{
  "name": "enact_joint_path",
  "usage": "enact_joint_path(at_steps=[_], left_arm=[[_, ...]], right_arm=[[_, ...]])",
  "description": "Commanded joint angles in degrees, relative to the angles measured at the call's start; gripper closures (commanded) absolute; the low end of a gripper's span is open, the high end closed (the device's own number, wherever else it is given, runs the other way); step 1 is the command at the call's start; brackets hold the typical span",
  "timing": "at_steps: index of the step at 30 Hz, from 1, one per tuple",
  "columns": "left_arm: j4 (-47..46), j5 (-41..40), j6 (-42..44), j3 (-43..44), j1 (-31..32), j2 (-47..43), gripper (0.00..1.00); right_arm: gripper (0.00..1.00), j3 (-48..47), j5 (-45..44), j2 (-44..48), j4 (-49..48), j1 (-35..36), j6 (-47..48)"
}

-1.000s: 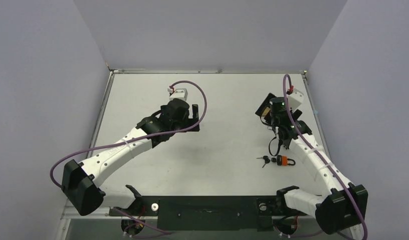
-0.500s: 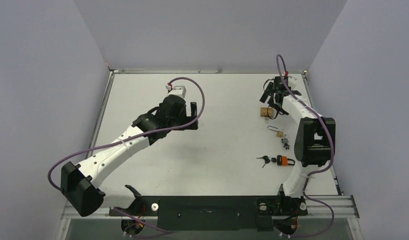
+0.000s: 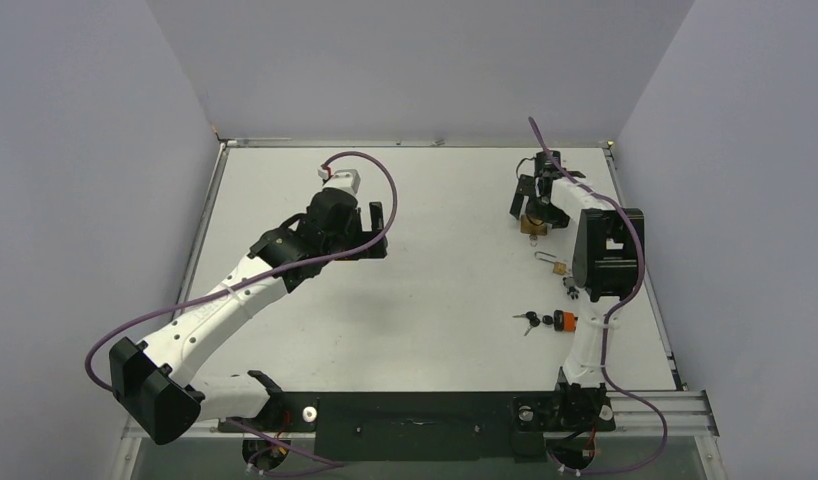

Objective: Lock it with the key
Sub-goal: Pick up the lock from the center of the board.

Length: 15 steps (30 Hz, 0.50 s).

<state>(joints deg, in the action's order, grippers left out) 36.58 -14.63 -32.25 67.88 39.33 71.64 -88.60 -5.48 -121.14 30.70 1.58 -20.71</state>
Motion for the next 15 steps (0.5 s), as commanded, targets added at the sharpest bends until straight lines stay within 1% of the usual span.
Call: enact_joint_path(at_steps=[1,3,4,5,7,8,9,11,14,15], left_arm=[[0.42,0.9,1.0,2.68,-0.73,-0.4,0.07],[0.89,1.03,1.04,3.15,-0.87,0.15,0.07],[1.01,1.12,1.0,3.36,-0.89,0.29,0.07],[1.25,1.28,1.03,3.72,-0.92,0.68,0.07],[1.48,1.6,0.91,4.17,-0.92,1.08,0.07],[1.53,1.7,0.84,4.27,-0.97,1.24,0.07],[1.75,1.89,0.77,4.45,-1.04,1.43,0.07],[2.04,2.08,0.59,4.72,-1.06,1.82,0.07],[2.53,2.68,0.33,5.04,-1.26,2.02,0.07],[2.62,2.99,0.14,5.22,-1.32,2.06,0.07]], right_arm=[[0.07,-2.45,0.11,0.04,2.26,0.21,2.49],[0.1,-2.55,0.41,-0.23,2.84,0.31,3.1],[0.15,-2.72,0.65,-0.37,2.99,0.28,3.65],[0.17,-2.9,0.73,-0.8,3.43,0.24,3.92],[0.29,-3.14,1.26,-1.33,3.82,0.26,4.71],[0.33,-3.18,1.67,-1.44,3.88,0.22,5.17],[0.41,-3.08,1.77,-1.55,3.92,0.25,5.43],[0.5,-2.83,2.47,-1.66,3.93,0.24,5.92],[0.55,-2.79,3.88,-1.8,3.91,-0.03,6.78],[0.61,-2.89,4.64,-1.86,3.97,-0.27,6.76]])
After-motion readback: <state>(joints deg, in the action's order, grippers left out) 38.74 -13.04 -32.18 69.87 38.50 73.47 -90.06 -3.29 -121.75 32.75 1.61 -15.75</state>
